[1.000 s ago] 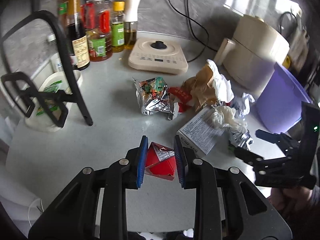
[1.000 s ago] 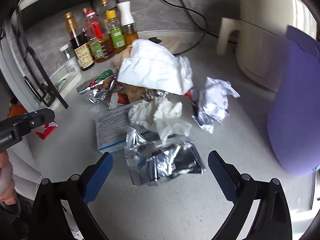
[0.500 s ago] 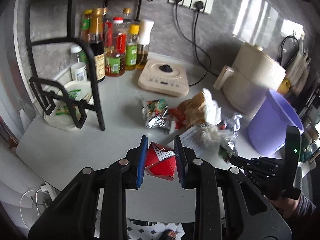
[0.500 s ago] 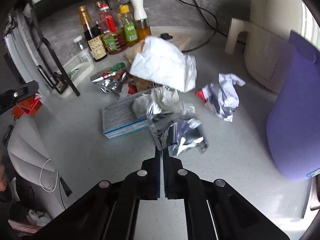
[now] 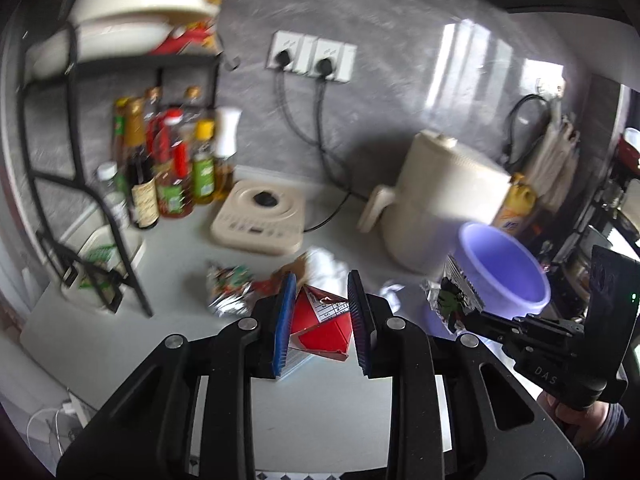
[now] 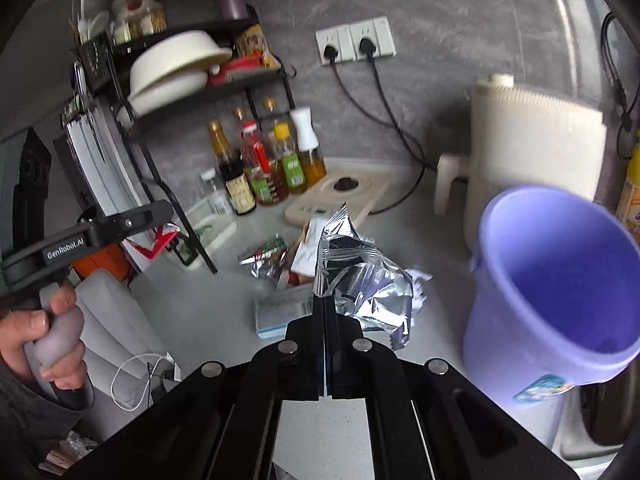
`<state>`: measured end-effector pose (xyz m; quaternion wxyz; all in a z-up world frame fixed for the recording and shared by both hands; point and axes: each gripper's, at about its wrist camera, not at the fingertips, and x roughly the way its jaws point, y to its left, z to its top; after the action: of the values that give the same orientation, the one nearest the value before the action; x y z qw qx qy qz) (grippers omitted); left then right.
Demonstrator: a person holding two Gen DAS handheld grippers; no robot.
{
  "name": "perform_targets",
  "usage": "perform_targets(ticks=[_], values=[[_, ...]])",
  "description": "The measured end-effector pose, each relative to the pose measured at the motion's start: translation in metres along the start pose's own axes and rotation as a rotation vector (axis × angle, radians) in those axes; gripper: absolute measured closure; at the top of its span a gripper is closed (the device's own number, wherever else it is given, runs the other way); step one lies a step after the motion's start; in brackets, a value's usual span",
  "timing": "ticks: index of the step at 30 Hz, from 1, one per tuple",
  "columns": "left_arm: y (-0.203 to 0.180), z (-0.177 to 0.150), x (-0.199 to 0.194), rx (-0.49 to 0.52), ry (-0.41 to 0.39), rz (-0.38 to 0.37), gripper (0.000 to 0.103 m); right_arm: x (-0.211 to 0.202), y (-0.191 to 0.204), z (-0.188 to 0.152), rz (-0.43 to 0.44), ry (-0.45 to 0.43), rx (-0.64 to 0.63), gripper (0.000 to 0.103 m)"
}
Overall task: Collect trash
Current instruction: 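Carry both items over the lavender bucket and open both tools to drop them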
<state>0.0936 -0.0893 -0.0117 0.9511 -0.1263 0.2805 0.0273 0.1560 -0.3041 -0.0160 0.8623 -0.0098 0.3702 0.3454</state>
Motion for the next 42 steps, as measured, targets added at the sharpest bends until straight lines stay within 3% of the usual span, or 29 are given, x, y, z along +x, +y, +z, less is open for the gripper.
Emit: perform_targets(ticks=[13, 16, 17, 18, 26, 37, 39, 40, 42], values=[[-0.090, 0.034, 0.028, 0.128, -0.041, -0.169, 0.077, -0.070, -0.078, 0.027, -0.185, -0.141, 0.082, 0.101], [-0.108, 0.037, 0.038, 0.143, -0.037, -0.201, 0.077, -0.067, -0.103, 0.033, -0.230, -0.103, 0.115, 0.089], [-0.114, 0.038, 0.041, 0.146, -0.033, -0.213, 0.077, -0.066, -0.109, 0.033, -0.235, -0.098, 0.119, 0.054], [-0.119, 0.039, 0.044, 0.149, -0.031, -0.223, 0.077, -0.069, -0.112, 0.031, -0.245, -0.106, 0.124, 0.036], [-0.167, 0.038, 0.071, 0.201, -0.002, -0.321, 0.076, -0.124, -0.135, 0.005, -0.283, -0.178, 0.190, 0.031], [-0.234, 0.043, 0.106, 0.264, 0.043, -0.450, 0.075, -0.185, -0.146, -0.042, -0.439, -0.212, 0.284, 0.017], [-0.239, 0.045, 0.114, 0.261, 0.066, -0.489, 0.043, -0.192, -0.147, -0.047, -0.468, -0.220, 0.296, 0.012], [-0.238, 0.045, 0.114, 0.248, 0.048, -0.484, 0.020, -0.196, -0.149, -0.051, -0.486, -0.224, 0.308, 0.011], [-0.232, 0.045, 0.110, 0.220, 0.017, -0.481, 0.011, -0.199, -0.150, -0.057, -0.502, -0.222, 0.326, 0.009]])
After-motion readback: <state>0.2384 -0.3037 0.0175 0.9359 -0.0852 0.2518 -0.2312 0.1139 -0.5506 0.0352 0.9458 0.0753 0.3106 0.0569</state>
